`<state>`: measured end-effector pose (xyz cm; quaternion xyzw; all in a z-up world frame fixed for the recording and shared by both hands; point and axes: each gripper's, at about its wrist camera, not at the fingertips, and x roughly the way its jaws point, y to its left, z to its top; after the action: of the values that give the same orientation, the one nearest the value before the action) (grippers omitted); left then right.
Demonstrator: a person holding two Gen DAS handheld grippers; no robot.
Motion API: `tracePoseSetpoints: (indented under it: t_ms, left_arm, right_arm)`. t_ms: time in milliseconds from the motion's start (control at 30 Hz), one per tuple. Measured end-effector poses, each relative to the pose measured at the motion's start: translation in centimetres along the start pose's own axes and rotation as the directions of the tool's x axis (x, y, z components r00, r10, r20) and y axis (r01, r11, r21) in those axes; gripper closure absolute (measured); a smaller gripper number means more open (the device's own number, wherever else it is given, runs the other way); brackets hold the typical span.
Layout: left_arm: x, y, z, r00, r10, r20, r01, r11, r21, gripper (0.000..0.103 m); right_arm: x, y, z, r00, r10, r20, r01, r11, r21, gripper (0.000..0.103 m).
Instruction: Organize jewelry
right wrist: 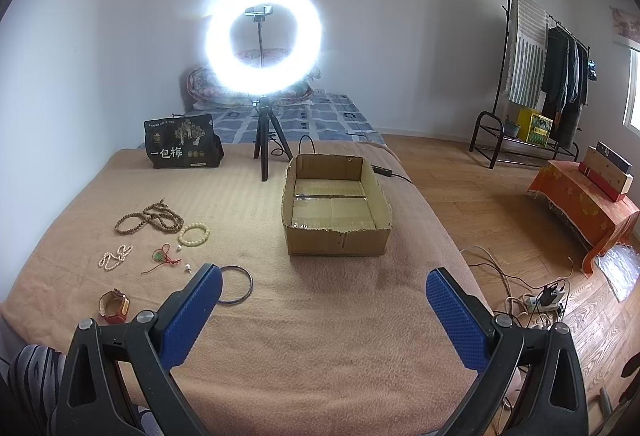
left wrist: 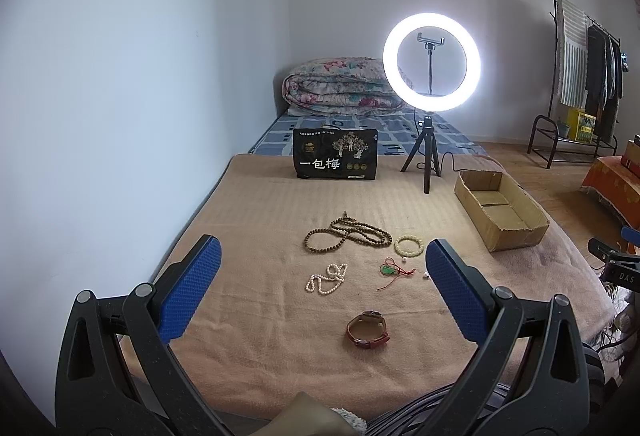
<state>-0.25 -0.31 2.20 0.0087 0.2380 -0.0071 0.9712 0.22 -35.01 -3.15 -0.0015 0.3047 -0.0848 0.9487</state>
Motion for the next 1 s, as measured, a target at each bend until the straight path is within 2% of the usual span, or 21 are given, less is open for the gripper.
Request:
tracePoseSetpoints:
  t_ms: [767,1000]
  left_arm:
    - [2.4,-0.2,-0.1,0.999,0.017,-0.033,-0.017,1.0,-0.007,0.0]
    - [4.1,1.4,-0.7,0.998,0.04,-0.045,-0.041,0.999,-0.016,0.0]
  right_arm:
    - [2.1,0.4,1.1,0.999,0.026,-0.043,-0.027,1.0,-0.011,0.0]
    - [2.9,1.1,1.4,0.999,0.044,-0.029,-0.046,0.997,-0.069,0.0]
